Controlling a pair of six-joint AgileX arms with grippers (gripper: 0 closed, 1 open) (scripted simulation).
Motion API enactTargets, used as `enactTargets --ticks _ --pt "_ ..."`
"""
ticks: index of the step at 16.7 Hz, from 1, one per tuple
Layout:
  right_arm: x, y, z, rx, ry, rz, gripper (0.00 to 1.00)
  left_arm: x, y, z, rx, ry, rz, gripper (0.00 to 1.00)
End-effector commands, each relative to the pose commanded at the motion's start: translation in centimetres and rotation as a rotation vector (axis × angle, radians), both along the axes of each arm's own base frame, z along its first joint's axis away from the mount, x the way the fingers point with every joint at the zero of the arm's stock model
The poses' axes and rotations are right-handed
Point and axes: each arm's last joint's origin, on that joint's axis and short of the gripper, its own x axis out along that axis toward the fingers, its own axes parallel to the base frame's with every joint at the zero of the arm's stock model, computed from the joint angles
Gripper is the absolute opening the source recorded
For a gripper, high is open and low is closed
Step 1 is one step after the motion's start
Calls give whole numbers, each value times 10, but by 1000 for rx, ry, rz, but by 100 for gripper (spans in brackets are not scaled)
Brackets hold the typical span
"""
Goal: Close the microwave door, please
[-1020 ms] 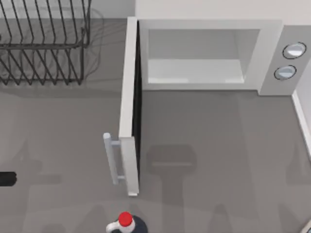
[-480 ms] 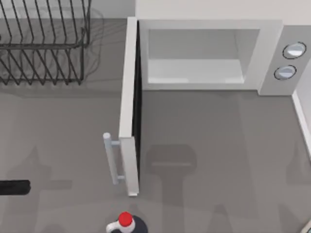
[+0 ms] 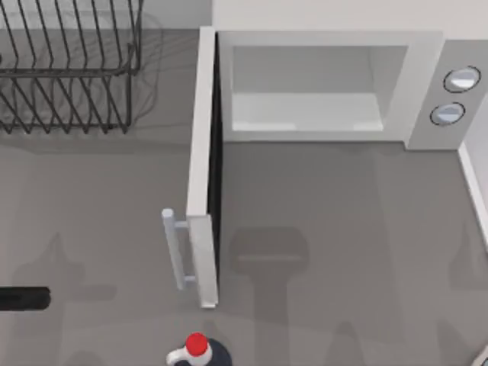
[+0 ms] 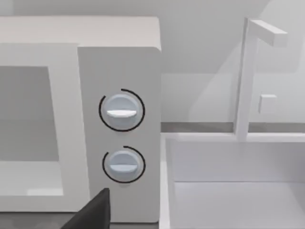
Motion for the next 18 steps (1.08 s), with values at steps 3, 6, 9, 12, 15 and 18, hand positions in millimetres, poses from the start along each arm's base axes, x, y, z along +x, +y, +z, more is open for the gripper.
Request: enactTargets --ticks 3,6,9,12,15,18 --pt "0 0 0 0 0 0 100 1 -4 5 0 0 0 0" --pt "0 0 0 0 0 0 100 3 -10 12 0 0 0 0" --pt "0 0 0 0 0 0 100 3 -13 15 0 0 0 0" --pt "0 0 0 0 0 0 100 4 -13 13 1 2 1 0" --pt "0 0 0 0 0 0 100 2 -15 15 1 3 1 0" --pt "0 0 0 0 0 0 100 -4 -22 18 1 3 1 0"
